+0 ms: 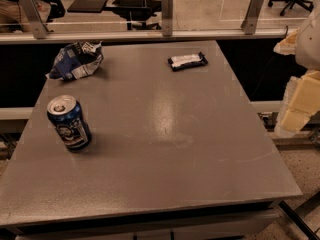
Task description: Move rxbar blueberry near pepsi can
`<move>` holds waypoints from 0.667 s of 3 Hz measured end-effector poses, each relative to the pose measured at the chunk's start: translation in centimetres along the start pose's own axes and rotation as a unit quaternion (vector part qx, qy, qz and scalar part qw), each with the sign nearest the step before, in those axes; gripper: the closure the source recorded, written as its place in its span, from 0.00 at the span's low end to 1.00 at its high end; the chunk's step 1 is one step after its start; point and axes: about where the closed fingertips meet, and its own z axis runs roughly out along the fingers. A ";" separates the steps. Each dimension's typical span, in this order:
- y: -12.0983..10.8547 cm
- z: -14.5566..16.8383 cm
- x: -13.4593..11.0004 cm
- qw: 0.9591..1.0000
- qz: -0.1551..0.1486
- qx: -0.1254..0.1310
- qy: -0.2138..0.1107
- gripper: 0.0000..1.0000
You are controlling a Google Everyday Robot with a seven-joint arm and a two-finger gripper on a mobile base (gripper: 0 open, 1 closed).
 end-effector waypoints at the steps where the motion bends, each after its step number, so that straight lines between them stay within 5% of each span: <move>1: 0.0 0.0 0.0 1.000 0.000 0.000 0.000 0.00; 2: -3.5 2.1 -1.4 1.000 0.010 0.003 -0.025 0.00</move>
Offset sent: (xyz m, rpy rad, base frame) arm 0.0666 0.0086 -0.0186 0.0802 -0.0036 -0.0169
